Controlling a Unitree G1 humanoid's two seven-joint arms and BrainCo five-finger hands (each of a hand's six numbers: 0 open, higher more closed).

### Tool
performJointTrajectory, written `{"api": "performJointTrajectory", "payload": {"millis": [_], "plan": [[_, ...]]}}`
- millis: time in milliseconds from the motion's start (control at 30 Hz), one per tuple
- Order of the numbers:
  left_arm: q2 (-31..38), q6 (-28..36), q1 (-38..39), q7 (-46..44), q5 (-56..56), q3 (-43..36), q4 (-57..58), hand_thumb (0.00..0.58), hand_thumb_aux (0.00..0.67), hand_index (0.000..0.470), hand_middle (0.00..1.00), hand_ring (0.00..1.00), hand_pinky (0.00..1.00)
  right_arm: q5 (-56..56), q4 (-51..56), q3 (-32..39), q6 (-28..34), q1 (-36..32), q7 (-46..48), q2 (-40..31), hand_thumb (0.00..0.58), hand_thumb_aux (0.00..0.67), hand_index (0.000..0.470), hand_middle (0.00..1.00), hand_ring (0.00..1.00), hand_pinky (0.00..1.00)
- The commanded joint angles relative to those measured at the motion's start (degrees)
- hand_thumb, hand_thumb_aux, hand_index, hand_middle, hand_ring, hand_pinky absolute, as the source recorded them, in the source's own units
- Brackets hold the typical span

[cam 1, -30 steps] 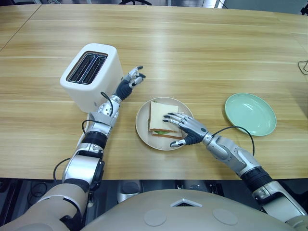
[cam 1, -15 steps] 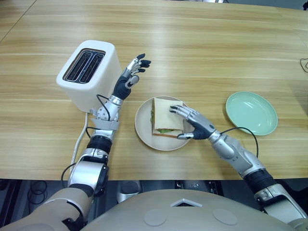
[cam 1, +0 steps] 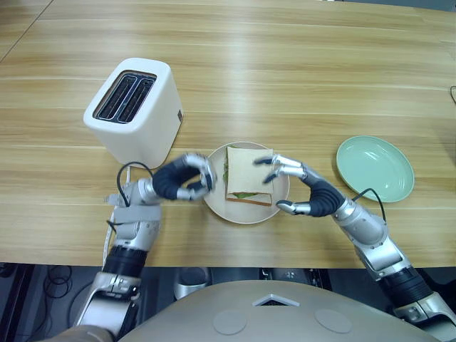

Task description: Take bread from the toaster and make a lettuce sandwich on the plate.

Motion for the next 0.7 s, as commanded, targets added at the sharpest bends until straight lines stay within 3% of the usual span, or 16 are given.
{"api": "performJointTrajectory", "payload": {"millis": [33, 167, 367, 533, 700], "plan": [[2.9, -1.4, 2.9, -9.2, 5.5, -3.0, 0.1, 0.58, 0.67, 0.46, 1.0, 1.0, 1.0, 1.5, 1.3, 2.6, 0.1, 2.1, 7.9, -2.5, 0.58, 0.67, 0.46, 1.0, 1.0, 1.0], [3.4, -5.3, 3.5, -10.0, 12.5, -3.9, 4.1, 0.58, 0.67, 0.46, 1.0, 1.0, 1.0, -2.4, 6.5, 6.3, -0.4, 3.9, 15.5, -5.5, 0.58, 0.67, 0.46, 1.0, 1.0, 1.0], [3.2, -10.5, 1.6, -7.6, 23.1, -5.7, 13.3, 0.58, 0.67, 0.46, 1.0, 1.0, 1.0, -7.6, 14.3, 8.7, -0.3, 3.2, 19.9, -4.5, 0.58, 0.67, 0.46, 1.0, 1.0, 1.0], [1.5, -16.3, -1.8, -0.7, 33.9, -7.0, 23.8, 0.58, 0.67, 0.46, 1.0, 1.0, 1.0, -14.8, 21.3, 8.1, 1.7, 0.7, 18.2, -2.5, 0.58, 0.67, 0.46, 1.0, 1.0, 1.0], [1.4, -21.1, -4.6, 5.0, 40.9, -7.9, 31.8, 0.58, 0.67, 0.46, 1.0, 1.0, 1.0, -21.9, 27.4, 6.5, 2.7, -2.9, 10.9, 1.6, 0.58, 0.67, 0.46, 1.0, 1.0, 1.0]]}}
